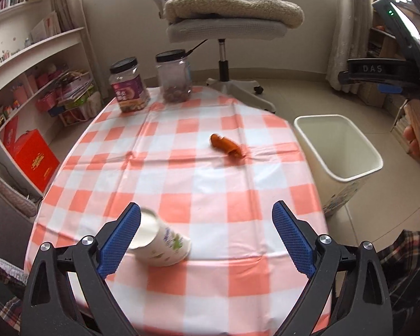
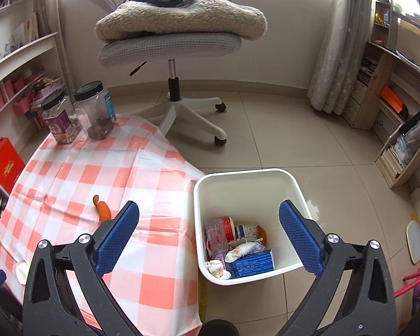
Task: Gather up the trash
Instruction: 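Grasp the white paper cup with the left gripper while the right gripper moves to the orange peel, then grasp the orange peel with the right gripper and lift it while the left gripper holds the cup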
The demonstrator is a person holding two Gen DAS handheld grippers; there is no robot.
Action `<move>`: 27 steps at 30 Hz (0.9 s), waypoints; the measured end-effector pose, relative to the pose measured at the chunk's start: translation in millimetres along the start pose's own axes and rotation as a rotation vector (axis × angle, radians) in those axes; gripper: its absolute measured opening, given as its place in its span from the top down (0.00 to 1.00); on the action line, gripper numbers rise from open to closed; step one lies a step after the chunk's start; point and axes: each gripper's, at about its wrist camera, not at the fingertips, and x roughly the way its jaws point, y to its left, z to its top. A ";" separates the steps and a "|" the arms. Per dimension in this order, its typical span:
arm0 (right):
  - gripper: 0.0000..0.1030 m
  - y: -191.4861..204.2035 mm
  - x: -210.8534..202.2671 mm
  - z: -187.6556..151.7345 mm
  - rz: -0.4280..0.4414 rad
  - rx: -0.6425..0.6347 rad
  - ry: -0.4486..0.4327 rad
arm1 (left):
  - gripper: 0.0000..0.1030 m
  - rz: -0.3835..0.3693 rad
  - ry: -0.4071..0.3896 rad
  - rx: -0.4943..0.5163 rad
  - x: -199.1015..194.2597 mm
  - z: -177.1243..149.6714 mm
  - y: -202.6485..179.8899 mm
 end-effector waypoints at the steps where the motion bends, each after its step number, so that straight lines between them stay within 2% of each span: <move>1: 0.07 7.0 1.9 -1.0 0.002 -0.014 0.007 | 0.10 0.017 0.017 -0.011 3.0 -6.4 9.6; 4: 0.07 27.6 9.4 -3.2 0.017 -0.053 0.033 | 0.08 0.038 0.084 -0.055 19.7 -20.6 36.2; 8: 0.07 50.6 20.8 -9.1 0.025 -0.080 0.075 | 0.07 -0.012 0.176 -0.037 53.4 -29.1 48.6; 11: 0.07 63.5 30.7 -14.2 0.014 -0.076 0.111 | 0.07 -0.020 0.196 -0.044 76.4 -32.7 56.9; 15: 0.07 82.8 47.9 -21.1 -0.006 -0.144 0.156 | 0.07 -0.046 0.193 -0.052 94.2 -37.3 65.0; 16: 0.07 88.0 53.0 -23.2 -0.002 -0.162 0.168 | 0.09 -0.049 0.184 -0.055 95.5 -36.9 66.4; 17: 0.07 93.6 58.1 -25.2 0.005 -0.177 0.181 | 0.23 -0.065 0.180 -0.059 97.0 -36.6 68.3; 18: 0.07 99.3 63.6 -26.8 0.016 -0.190 0.193 | 0.33 -0.090 0.189 -0.061 99.5 -35.7 69.8; 22: 0.07 123.4 83.1 -29.2 0.074 -0.229 0.233 | 0.38 -0.132 0.188 -0.080 104.1 -26.9 78.9; 27: 0.07 151.6 111.2 -25.3 0.139 -0.233 0.280 | 0.39 -0.138 0.151 -0.130 103.0 -3.9 102.4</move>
